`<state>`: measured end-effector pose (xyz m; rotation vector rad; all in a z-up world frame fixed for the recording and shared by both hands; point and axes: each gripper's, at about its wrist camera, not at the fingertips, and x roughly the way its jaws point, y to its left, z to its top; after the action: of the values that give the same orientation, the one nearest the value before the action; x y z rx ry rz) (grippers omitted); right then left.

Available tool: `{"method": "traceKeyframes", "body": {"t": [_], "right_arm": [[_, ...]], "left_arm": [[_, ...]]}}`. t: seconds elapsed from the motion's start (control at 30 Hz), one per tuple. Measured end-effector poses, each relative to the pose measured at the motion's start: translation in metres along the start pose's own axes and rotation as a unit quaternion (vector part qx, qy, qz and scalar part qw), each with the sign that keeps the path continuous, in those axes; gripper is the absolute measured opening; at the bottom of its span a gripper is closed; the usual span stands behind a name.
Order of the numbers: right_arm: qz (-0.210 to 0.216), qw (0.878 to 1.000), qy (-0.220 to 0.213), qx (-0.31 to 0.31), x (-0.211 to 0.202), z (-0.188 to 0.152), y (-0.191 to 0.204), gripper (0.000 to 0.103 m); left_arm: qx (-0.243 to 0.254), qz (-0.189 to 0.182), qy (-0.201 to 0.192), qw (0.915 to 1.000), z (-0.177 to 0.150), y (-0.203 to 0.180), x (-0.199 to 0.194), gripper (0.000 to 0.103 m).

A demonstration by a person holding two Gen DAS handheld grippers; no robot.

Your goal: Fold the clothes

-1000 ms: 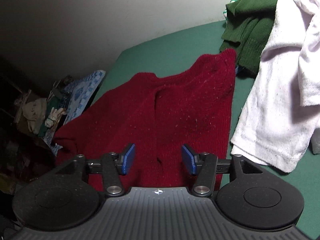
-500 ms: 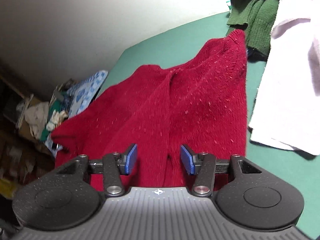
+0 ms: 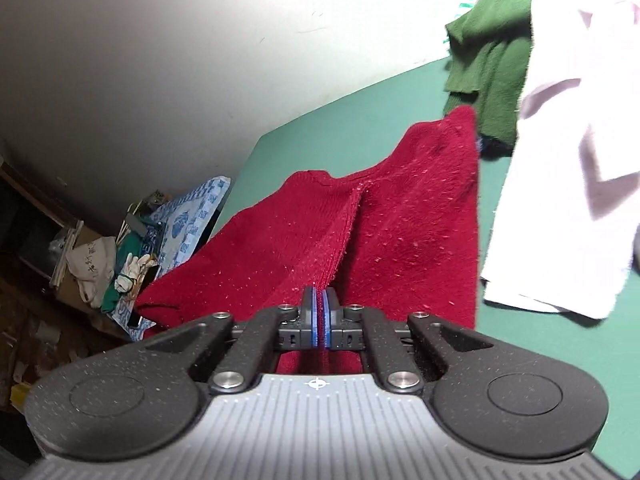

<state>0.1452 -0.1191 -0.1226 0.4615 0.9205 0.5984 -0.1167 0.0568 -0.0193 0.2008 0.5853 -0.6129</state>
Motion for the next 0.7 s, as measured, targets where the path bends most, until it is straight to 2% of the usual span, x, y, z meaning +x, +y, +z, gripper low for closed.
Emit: {"method": "traceKeyframes", "body": {"t": [0.2,0.43,0.5,0.57,0.63,0.7], "right_arm": [[-0.027,1.0,0.007,0.005,-0.002,-0.02,-0.01,0.004],[-0.044,0.999,0.013,0.019,-0.003,-0.043,-0.025,0.004],[-0.051,0.999,0.014,0.01,-0.005,-0.047,-0.025,0.01],[-0.045,0.999,0.012,0.007,-0.017,-0.054,-0.023,0.022],[-0.024,1.0,0.011,0.005,-0.034,-0.065,-0.019,0.023],[-0.022,0.999,0.027,-0.005,-0.05,-0.082,-0.015,0.024]], "left_arm": [[0.012,-0.041,0.04,0.9983,-0.015,-0.009,0.008,0.004],[0.022,-0.059,0.071,0.9955,-0.024,-0.009,0.018,0.004],[0.027,-0.062,0.084,0.9942,-0.027,-0.008,0.022,0.004],[0.038,-0.061,0.092,0.9931,-0.031,-0.009,0.026,0.004],[0.046,-0.059,0.096,0.9926,-0.033,-0.011,0.027,0.004],[0.053,-0.057,0.098,0.9922,-0.036,-0.012,0.029,0.004]]}}
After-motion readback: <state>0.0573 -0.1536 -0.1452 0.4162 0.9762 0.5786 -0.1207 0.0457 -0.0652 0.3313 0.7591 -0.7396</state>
